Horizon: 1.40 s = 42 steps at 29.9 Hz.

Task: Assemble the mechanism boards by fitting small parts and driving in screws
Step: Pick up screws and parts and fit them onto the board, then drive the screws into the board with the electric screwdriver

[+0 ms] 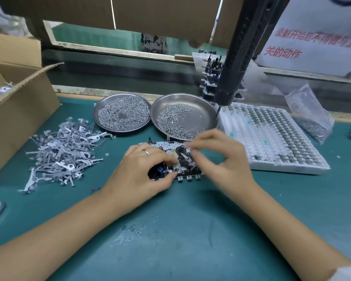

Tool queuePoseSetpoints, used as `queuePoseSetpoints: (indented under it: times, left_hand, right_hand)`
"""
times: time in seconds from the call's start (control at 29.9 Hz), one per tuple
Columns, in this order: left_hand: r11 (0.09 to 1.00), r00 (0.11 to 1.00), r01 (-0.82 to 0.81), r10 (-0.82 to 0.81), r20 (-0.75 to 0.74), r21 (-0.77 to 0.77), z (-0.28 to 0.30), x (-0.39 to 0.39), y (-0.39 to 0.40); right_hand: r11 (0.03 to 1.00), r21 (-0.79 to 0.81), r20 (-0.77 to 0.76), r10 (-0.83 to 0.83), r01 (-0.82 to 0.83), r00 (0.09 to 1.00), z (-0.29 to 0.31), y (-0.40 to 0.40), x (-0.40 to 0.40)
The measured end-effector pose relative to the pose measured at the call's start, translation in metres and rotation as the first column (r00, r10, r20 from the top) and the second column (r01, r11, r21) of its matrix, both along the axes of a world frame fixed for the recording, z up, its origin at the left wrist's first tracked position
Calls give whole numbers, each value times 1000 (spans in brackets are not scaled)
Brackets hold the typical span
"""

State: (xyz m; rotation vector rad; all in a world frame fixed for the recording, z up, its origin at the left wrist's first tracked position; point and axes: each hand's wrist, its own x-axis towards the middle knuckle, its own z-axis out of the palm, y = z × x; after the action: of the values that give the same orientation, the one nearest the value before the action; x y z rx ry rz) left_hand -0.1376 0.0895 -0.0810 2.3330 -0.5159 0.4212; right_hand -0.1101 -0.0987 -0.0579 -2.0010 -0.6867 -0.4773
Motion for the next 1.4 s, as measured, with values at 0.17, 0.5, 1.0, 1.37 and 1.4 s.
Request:
queuePoseSetpoints:
  times: [0.17,0.5,1.0,1.37,1.4]
  left_hand:
    - [999,1000,0,0,4,-42,-3,1,1]
    - [991,1000,-19,16,-24,-132,0,3,-1]
    - [987,999,-34,28,-44,-159,5,1,-3]
    - [986,999,-40,36,-31,-161,7,0,-4]
    - [986,999,-39,35,-31,-161,6,0,-4]
  right_hand:
    - [884,339,50,-359,322,932,57,-10,34]
    - [833,505,-20,-250,226,968,103,29,72]
    - [640,758,-63,259,-123,964,53,66,9]
    - [630,768,-54,242,-114,969,54,68,8]
    - [628,770,-57,243,-112,968,54,68,8]
